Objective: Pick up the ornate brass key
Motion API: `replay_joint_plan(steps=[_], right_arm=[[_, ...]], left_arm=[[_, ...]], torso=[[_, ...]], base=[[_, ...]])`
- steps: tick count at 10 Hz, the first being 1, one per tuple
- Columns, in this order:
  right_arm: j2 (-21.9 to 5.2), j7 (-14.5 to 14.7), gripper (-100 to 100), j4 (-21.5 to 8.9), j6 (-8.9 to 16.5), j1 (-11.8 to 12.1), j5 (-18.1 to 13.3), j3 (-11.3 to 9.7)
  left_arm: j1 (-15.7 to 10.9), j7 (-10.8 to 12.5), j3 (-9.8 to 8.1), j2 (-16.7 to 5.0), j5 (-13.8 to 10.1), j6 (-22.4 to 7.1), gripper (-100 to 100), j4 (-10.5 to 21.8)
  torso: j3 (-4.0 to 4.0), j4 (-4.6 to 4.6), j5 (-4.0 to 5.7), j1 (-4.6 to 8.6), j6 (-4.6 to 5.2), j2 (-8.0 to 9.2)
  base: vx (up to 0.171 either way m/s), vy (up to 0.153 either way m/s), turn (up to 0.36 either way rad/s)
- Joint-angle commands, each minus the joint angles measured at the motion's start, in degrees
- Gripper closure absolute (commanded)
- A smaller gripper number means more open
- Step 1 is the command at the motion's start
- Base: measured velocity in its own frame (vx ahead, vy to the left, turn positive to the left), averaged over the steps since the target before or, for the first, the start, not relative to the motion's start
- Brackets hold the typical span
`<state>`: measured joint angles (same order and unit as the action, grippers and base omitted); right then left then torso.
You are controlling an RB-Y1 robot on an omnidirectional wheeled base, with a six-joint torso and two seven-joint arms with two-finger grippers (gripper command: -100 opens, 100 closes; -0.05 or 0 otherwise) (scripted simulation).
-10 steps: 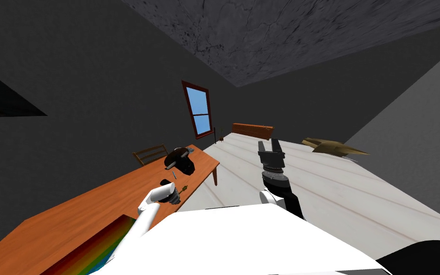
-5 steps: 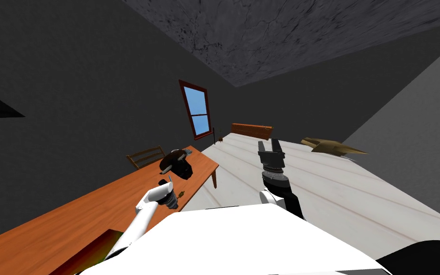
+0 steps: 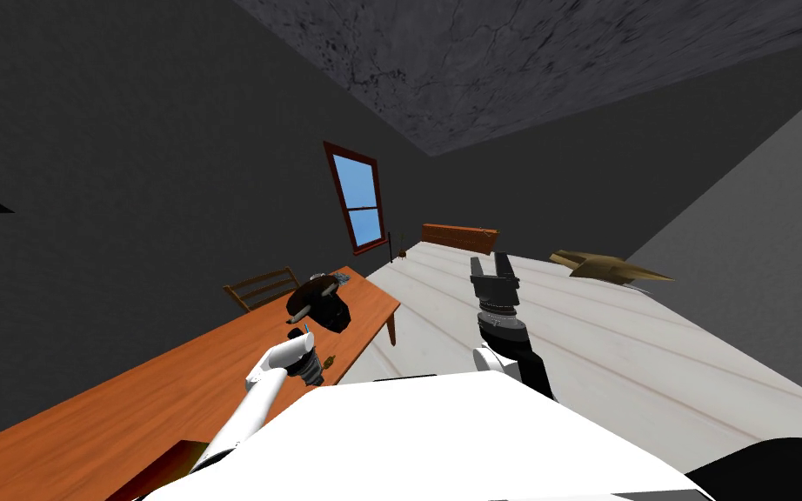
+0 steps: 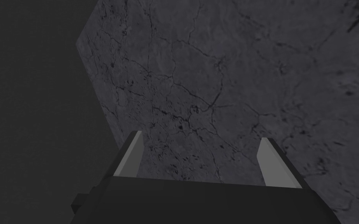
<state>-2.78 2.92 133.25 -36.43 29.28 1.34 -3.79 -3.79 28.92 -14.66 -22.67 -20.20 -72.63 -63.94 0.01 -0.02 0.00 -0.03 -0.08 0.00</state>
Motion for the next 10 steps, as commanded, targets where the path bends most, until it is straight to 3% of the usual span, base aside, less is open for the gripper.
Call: replay_joint_plan(steps=[1, 3, 4, 5, 9, 10], right_arm=[[0.0, 0.0, 0, 0.0, 0.0, 0.0, 0.0, 0.0], [0.0, 0.0, 0, 0.0, 0.0, 0.0, 0.0, 0.0], [0.0, 0.0, 0, 0.0, 0.0, 0.0, 0.0, 0.0], [0.0, 0.0, 0, 0.0, 0.0, 0.0, 0.0, 0.0], [0.0, 0.0, 0, 0.0, 0.0, 0.0, 0.0, 0.0], [0.0, 0.0, 0, 0.0, 0.0, 0.0, 0.0, 0.0]], left_arm=[[-0.2, -0.4, 0.16, 0.5, 0.3, 1.9, -100, 1.7], [-0.1, -0.9, 0.29, 1.2, 0.7, 3.9, -100, 3.5], [0.0, -0.7, 0.24, 1.0, 0.6, 3.0, -100, 2.7], [0.0, -0.8, 0.24, 1.0, 0.6, 3.3, 100, 2.8], [0.0, -0.7, 0.24, 1.0, 0.6, 3.2, 100, 2.8], [0.0, -0.7, 0.24, 1.0, 0.6, 3.2, 0, 2.8]], torso=[[0.0, 0.0, 0.0, 0.0, 0.0, 0.0], [0.02, 0.0, 0.0, 0.01, 0.01, -0.03], [0.02, -0.01, 0.0, 0.01, 0.01, -0.04], [-0.01, 0.01, 0.01, 0.03, 0.01, 0.01], [0.02, -0.02, -0.07, -0.09, 0.03, -0.01], [0.02, -0.02, -0.07, -0.1, 0.03, -0.02]], base=[[0.029, 0.015, 0.017], [0.033, 0.011, 0.013], [0.014, 0.005, 0.003], [0.0, 0.0, 0.0], [0.0, 0.0, 0.0], [0.0, 0.0, 0.0]])
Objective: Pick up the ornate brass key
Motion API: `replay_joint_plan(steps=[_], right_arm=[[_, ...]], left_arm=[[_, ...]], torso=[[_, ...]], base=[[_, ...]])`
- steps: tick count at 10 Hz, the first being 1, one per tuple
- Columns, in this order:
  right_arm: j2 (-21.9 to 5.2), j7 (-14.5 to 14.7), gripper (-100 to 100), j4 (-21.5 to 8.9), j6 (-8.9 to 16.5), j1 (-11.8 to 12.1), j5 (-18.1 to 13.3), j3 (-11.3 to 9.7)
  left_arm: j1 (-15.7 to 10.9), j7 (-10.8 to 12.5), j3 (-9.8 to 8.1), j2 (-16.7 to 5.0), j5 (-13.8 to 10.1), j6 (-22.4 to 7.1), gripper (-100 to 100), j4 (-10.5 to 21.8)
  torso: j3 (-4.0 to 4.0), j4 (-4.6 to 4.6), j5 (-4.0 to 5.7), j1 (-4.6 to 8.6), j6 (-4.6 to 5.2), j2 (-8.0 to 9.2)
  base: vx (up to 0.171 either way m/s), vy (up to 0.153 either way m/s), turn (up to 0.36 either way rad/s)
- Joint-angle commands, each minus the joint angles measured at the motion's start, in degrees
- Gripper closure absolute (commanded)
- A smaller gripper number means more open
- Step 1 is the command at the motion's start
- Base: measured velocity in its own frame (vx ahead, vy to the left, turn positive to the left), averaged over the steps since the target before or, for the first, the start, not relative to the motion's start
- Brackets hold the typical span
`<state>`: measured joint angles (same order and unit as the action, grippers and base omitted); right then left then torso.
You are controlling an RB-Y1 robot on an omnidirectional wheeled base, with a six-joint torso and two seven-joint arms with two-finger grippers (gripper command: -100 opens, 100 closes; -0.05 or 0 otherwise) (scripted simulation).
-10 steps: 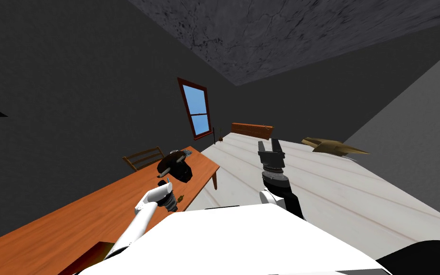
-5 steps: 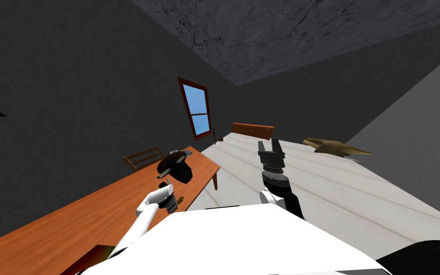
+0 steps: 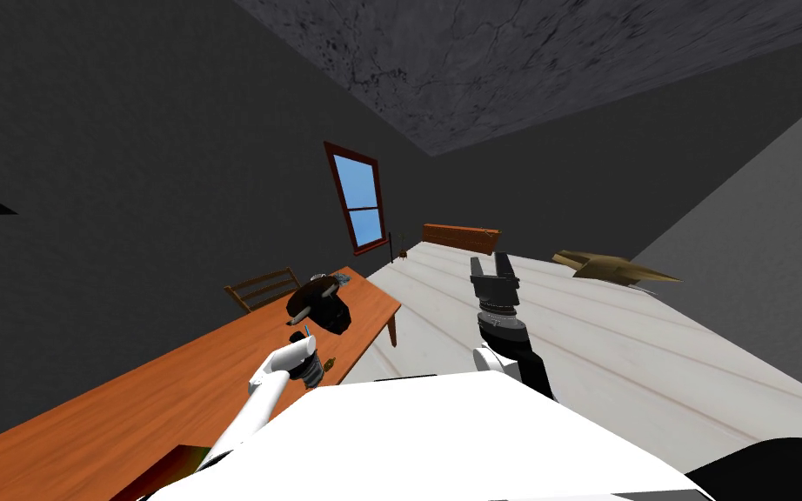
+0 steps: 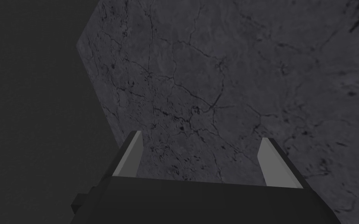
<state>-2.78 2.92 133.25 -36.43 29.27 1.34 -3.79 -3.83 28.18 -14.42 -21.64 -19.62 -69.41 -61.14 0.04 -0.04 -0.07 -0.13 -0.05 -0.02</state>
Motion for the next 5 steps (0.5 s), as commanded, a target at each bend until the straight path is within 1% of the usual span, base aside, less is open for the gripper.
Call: replay_joint_plan(steps=[1, 3, 4, 5], right_arm=[[0.0, 0.0, 0, 0.0, 0.0, 0.0, 0.0, 0.0], [0.0, 0.0, 0, 0.0, 0.0, 0.0, 0.0, 0.0], [0.0, 0.0, 0, 0.0, 0.0, 0.0, 0.0, 0.0], [0.0, 0.0, 0, 0.0, 0.0, 0.0, 0.0, 0.0]], left_arm=[[-0.2, 0.5, -0.12, -0.7, -0.3, -1.9, 100, -1.5], [-0.3, 1.0, -0.25, -1.4, -0.7, -3.9, 100, -3.2], [-0.3, 0.8, -0.2, -1.1, -0.6, -3.2, 100, -2.7], [-0.4, 0.9, -0.22, -1.2, -0.6, -3.4, 0, -2.8]], torso=[[0.0, 0.0, 0.0, 0.0, 0.0, 0.0], [-0.07, 0.03, 0.03, 0.08, 0.01, 0.12], [-0.09, 0.04, 0.04, 0.09, 0.0, 0.15], [-0.05, 0.01, 0.01, 0.05, 0.0, 0.09]], base=[[-0.02, -0.009, -0.024], [-0.038, -0.019, -0.022], [-0.016, -0.008, -0.003], [0.0, 0.0, 0.0]])
